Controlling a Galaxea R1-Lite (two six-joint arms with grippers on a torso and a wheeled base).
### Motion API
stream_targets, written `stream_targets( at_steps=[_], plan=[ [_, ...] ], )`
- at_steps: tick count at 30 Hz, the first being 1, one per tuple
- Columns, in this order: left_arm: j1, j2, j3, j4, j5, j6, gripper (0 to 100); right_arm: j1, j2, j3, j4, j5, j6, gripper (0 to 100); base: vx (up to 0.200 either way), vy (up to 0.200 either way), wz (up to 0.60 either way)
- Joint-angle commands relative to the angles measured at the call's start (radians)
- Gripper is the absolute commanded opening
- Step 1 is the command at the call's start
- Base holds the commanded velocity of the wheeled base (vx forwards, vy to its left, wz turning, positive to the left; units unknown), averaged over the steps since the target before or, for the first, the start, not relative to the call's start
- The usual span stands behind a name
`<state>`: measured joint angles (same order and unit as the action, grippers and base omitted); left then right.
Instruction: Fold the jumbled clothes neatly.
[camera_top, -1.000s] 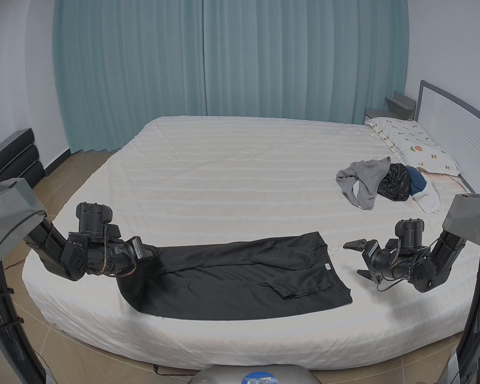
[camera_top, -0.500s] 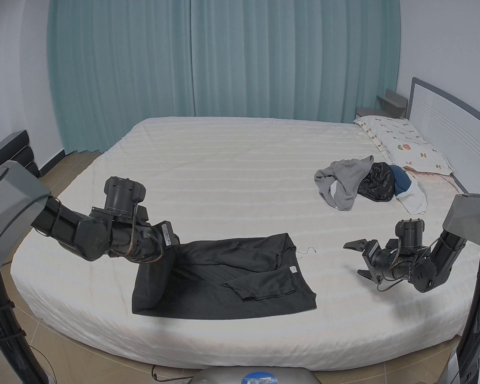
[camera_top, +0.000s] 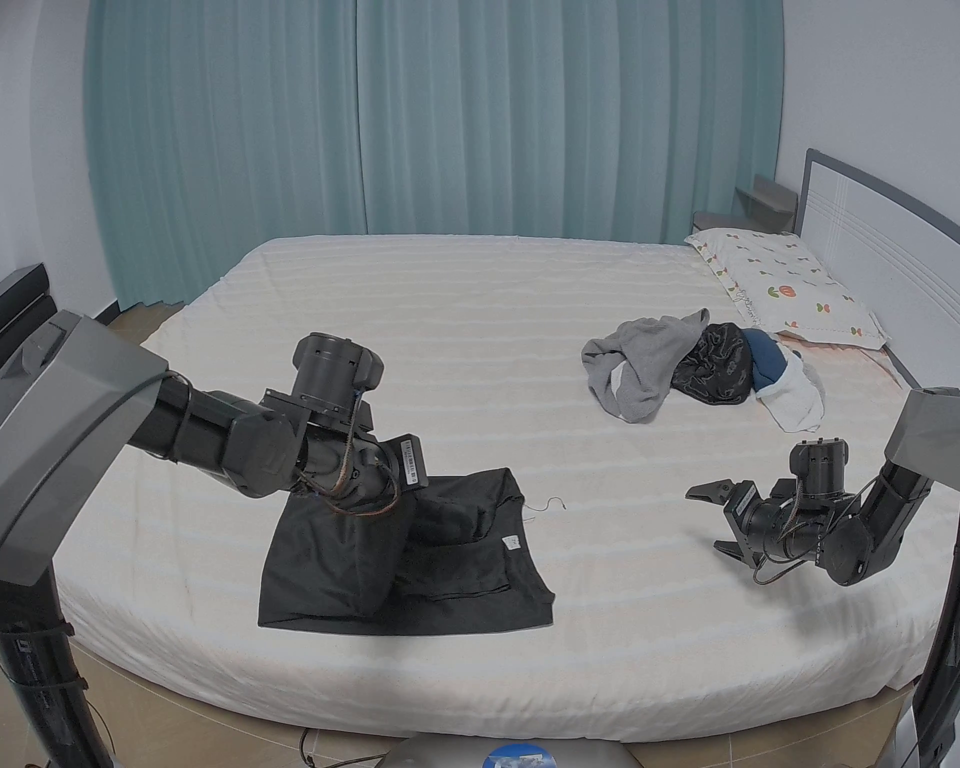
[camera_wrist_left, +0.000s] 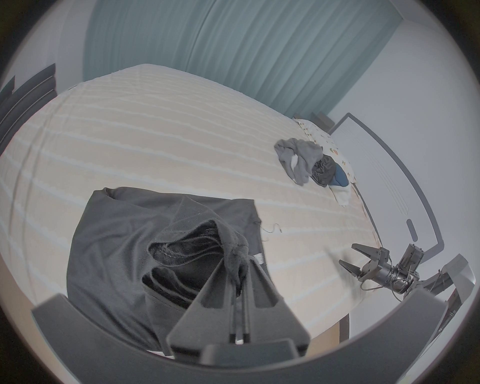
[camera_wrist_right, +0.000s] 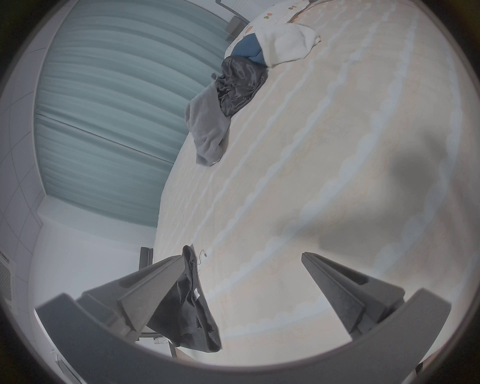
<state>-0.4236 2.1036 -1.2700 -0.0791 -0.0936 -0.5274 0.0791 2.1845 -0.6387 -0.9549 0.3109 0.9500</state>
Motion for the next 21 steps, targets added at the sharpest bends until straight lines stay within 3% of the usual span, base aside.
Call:
stream_targets(
  at_steps=[1, 16, 17, 21],
  plan=[
    [-0.038, 0.061, -0.074, 0.033, 0.003, -0.002, 0, 0.002, 0.005, 0.001, 0.001, 0.001, -0.002, 100, 0.0, 0.0, 0.0],
    [-0.089, 0.148, -0.186, 0.045, 0.08, -0.086, 0, 0.011, 0.011, 0.002, 0.001, 0.001, -0.005, 100, 0.0, 0.0, 0.0],
    [-0.089, 0.148, -0.186, 0.045, 0.08, -0.086, 100, 0.011, 0.011, 0.002, 0.001, 0.001, -0.005, 100, 0.0, 0.0, 0.0],
    [-0.096, 0.15, -0.187, 0.045, 0.078, -0.089, 100, 0.011, 0.011, 0.002, 0.001, 0.001, -0.005, 100, 0.0, 0.0, 0.0]
  ],
)
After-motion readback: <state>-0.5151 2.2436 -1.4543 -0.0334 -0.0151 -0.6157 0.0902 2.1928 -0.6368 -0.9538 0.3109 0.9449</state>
